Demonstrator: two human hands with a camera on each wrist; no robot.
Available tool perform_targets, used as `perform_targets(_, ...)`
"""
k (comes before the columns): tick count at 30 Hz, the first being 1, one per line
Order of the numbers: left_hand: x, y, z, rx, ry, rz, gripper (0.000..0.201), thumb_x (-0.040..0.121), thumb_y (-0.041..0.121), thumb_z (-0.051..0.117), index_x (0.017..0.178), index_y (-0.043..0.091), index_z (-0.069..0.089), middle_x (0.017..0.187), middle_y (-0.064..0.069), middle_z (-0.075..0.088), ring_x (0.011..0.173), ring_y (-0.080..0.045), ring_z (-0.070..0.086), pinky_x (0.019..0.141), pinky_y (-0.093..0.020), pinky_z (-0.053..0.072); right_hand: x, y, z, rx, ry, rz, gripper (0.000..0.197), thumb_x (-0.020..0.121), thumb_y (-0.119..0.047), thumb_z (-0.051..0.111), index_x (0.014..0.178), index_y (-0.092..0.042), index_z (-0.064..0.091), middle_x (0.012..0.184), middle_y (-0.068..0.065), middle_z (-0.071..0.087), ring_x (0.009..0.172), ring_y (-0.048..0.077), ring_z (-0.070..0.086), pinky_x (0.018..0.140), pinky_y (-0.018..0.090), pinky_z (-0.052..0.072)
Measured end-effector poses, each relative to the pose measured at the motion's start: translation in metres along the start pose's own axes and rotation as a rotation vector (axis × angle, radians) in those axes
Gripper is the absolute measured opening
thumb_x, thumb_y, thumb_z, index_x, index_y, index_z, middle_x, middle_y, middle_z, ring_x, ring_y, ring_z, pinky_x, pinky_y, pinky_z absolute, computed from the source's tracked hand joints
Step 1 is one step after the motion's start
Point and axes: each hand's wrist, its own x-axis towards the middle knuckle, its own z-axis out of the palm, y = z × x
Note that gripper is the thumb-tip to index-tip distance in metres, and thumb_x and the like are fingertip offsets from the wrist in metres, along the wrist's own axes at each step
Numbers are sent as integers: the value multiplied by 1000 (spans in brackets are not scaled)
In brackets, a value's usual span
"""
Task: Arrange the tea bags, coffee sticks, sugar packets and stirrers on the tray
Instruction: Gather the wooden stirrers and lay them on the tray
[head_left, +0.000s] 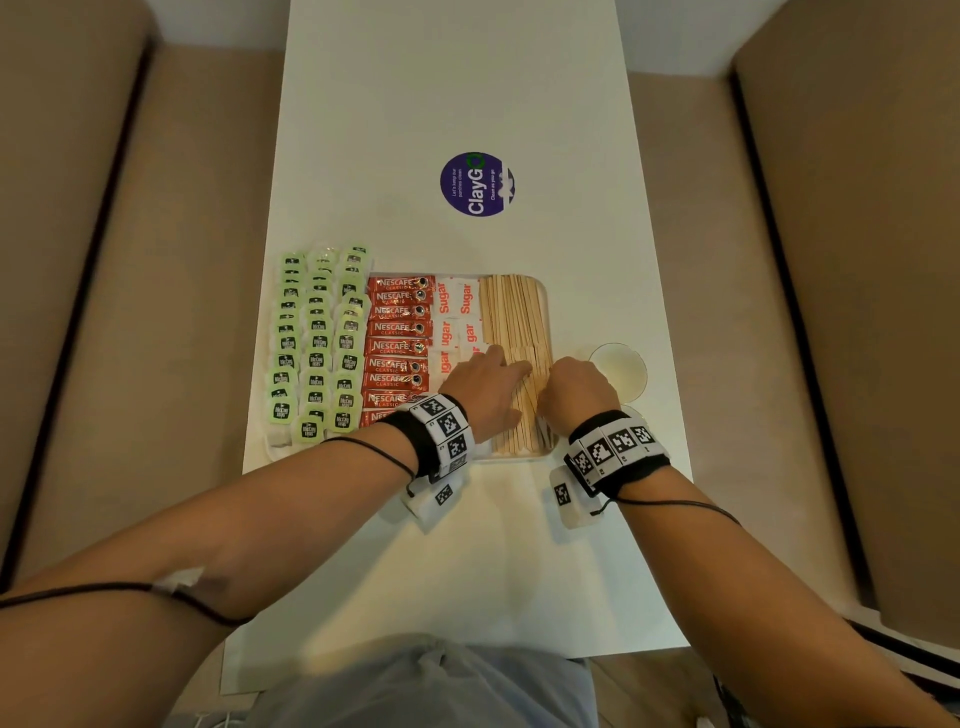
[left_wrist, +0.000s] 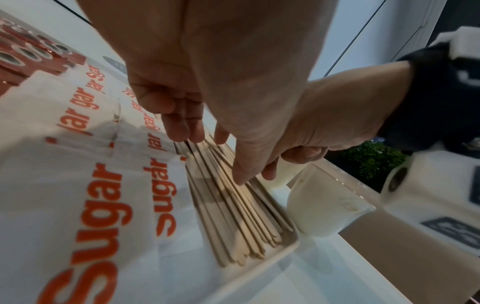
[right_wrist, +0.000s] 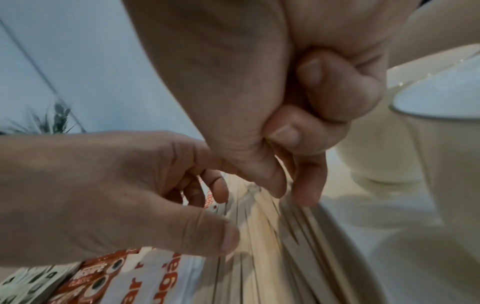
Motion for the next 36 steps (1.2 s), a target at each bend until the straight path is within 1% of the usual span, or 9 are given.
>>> perform_targets(5, 7, 2, 3, 5, 10, 32, 61, 88, 27, 66, 144, 22, 43, 123, -12, 47, 99, -29, 55, 71, -35, 45, -6, 3, -2, -34, -17, -14, 7, 94, -8, 53, 89, -12, 52, 84, 5, 54, 76, 25, 56, 65, 32, 46)
perform_targets(11, 13, 5, 1, -4, 21, 46, 64, 89, 24, 67, 147, 20, 40, 124, -12, 46, 99, -29, 55, 71, -33, 42, -7, 7, -4, -42, -7, -33, 7, 95, -9, 52, 90, -11, 57, 85, 5, 58, 76, 25, 58, 65, 32, 46)
perform_targets(16, 13, -2, -3, -65, 77, -21, 48, 91, 17, 64, 137, 16, 48, 122, -8, 50, 93, -23, 57, 69, -30, 44, -9, 7, 2, -38, 3, -59, 9, 95, -15, 55, 89, -12, 61, 85, 5, 64, 73, 24, 61, 61, 32, 48)
perform_targets(20, 14, -8, -7, -121, 131, -97, 46, 91, 25, 67, 134, 15, 52, 123, -6, 52, 99, -23, 58, 77, -30, 48, -12, 5, 8, -89, -38, -82, 14, 95, -19, 60, 84, -13, 56, 77, 3, 59, 71, 23, 61, 61, 31, 49)
perform_targets(23, 15, -11, -7, -122, 140, -116, 52, 89, 30, 70, 135, 16, 51, 122, -6, 52, 101, -23, 58, 78, -30, 48, -13, 1, 11, -132, -34, -117, 12, 96, -18, 60, 87, -12, 56, 76, 1, 54, 73, 24, 59, 63, 31, 48)
perform_targets(27, 14, -12, -6, -105, 131, -113, 54, 88, 33, 73, 133, 16, 50, 120, -5, 53, 98, -22, 58, 76, -31, 50, -12, -4, 10, -166, -33, -134, 6, 95, -11, 57, 93, -11, 62, 78, 2, 57, 74, 24, 60, 64, 31, 48)
perform_targets(30, 13, -12, -7, -93, 134, -112, 53, 88, 33, 72, 132, 16, 50, 120, -5, 53, 97, -22, 58, 73, -30, 46, -11, -6, 8, -163, -54, -119, 7, 93, -8, 56, 87, -11, 58, 73, 1, 53, 73, 23, 60, 64, 31, 49)
perform_targets(34, 11, -12, -8, -94, 136, -112, 54, 87, 34, 73, 133, 17, 50, 119, -5, 53, 98, -22, 58, 72, -29, 44, -10, -3, 9, -84, -72, -102, 16, 91, -12, 60, 76, -13, 53, 75, 2, 58, 70, 22, 61, 65, 33, 53)
perform_targets(36, 10, -13, -8, -92, 128, -107, 56, 87, 34, 73, 134, 17, 49, 120, -5, 52, 100, -23, 58, 72, -29, 43, -7, -2, 12, -37, -77, -103, 19, 91, -16, 60, 74, -15, 51, 75, 3, 60, 67, 21, 60, 62, 31, 52)
